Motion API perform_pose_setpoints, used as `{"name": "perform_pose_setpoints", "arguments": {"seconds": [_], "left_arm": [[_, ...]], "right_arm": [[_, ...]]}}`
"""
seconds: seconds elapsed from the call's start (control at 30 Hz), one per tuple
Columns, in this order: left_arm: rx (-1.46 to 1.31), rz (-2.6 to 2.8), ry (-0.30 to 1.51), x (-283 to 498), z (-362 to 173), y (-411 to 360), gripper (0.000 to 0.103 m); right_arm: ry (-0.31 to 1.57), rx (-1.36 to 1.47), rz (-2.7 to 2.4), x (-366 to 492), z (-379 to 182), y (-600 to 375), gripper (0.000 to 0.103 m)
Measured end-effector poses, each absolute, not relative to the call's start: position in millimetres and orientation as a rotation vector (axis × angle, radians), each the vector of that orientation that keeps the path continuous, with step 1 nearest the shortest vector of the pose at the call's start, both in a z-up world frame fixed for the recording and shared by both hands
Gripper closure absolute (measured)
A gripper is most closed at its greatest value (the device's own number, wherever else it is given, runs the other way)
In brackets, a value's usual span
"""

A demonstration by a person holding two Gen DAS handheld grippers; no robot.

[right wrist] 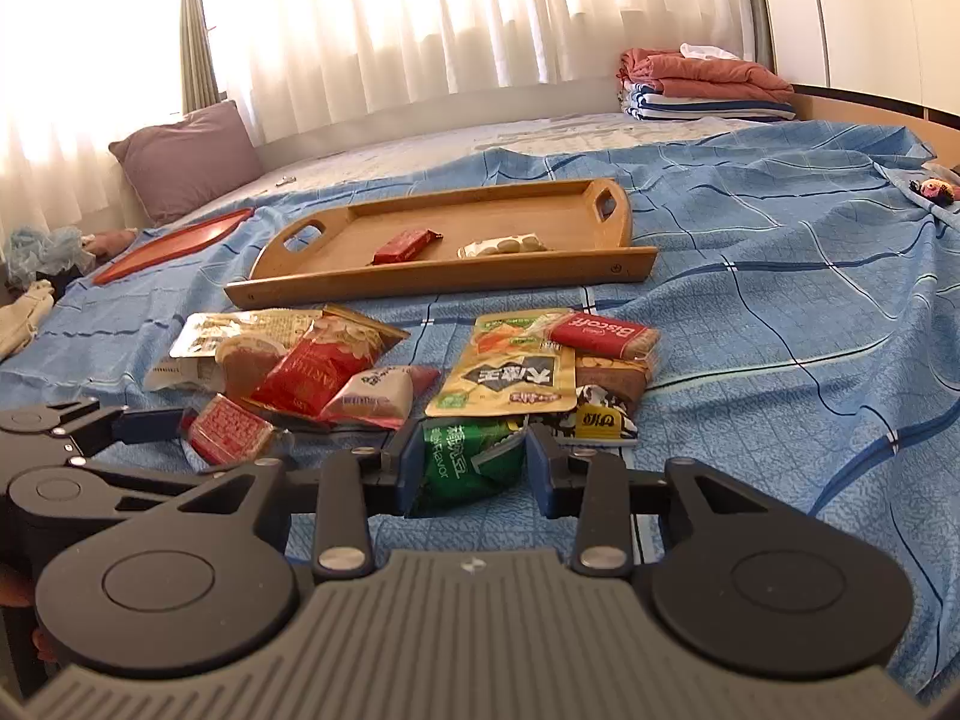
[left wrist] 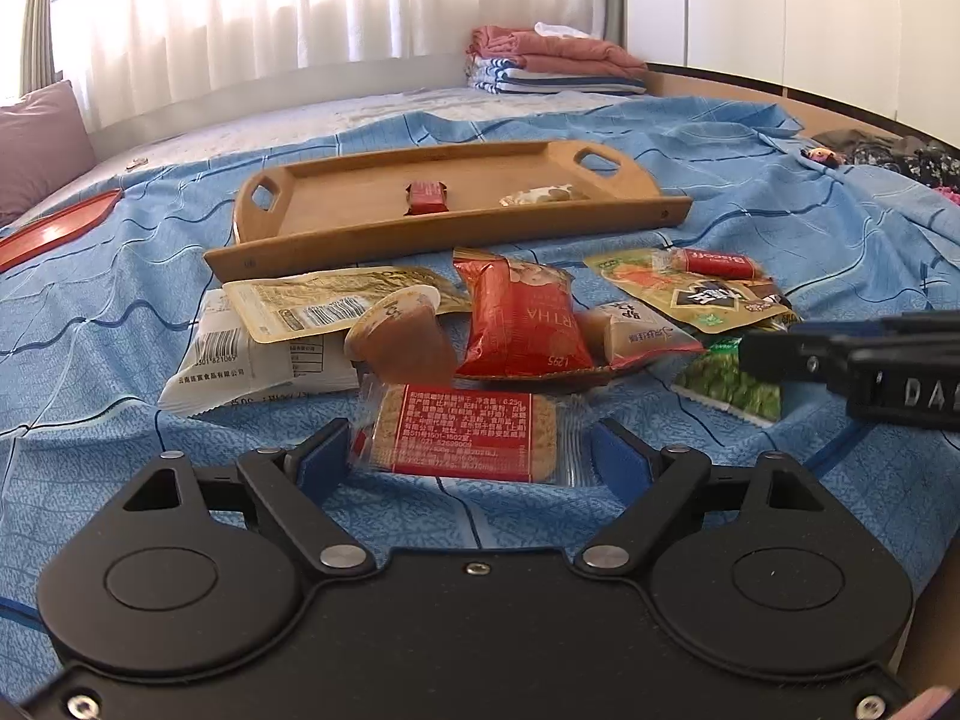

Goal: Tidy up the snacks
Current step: 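Carry the red cake pack and green bag onto the tray with both grippers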

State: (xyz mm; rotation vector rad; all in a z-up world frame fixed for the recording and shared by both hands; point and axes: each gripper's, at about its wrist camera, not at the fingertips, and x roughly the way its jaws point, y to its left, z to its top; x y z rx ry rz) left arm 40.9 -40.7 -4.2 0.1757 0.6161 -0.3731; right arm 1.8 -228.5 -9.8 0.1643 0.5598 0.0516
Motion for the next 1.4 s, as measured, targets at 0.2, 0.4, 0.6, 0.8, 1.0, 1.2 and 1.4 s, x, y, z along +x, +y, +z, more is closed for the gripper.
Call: {"name": "perform_pose_setpoints", "arguments": {"seconds": [0.2, 0.4, 0.6, 0.8, 1.0, 1.2, 1.4], "left_arm": [[0.156, -0.384, 0.623, 37, 2, -38, 0.036], [0.140, -0.384, 0.618, 32, 10, -35, 0.036], [0.119, -0.376, 0.580, 30, 29, -31, 0.037], [0.089, -0.362, 0.556, 35, 50, -28, 0.037], [0.071, -0.338, 0.520, 53, 69, -25, 0.037], [0.061, -0.327, 0.525, 98, 90, -21, 0.037], [0.013, -0.316, 0.596, 165, 107, -20, 0.037]], "right_arm": [[0.561, 0.057, 0.060, 2, -18, -215, 0.038], [0.572, -0.010, 0.069, 9, -20, -206, 0.047], [0.583, 0.049, 0.085, 1, -13, -210, 0.053], [0.541, 0.091, 0.106, -16, 6, -214, 0.054], [0.473, 0.097, 0.072, -10, 29, -226, 0.054], [0.478, 0.158, 0.041, 26, 45, -252, 0.054], [0.544, 0.211, 0.036, 89, 58, -279, 0.053]]}}
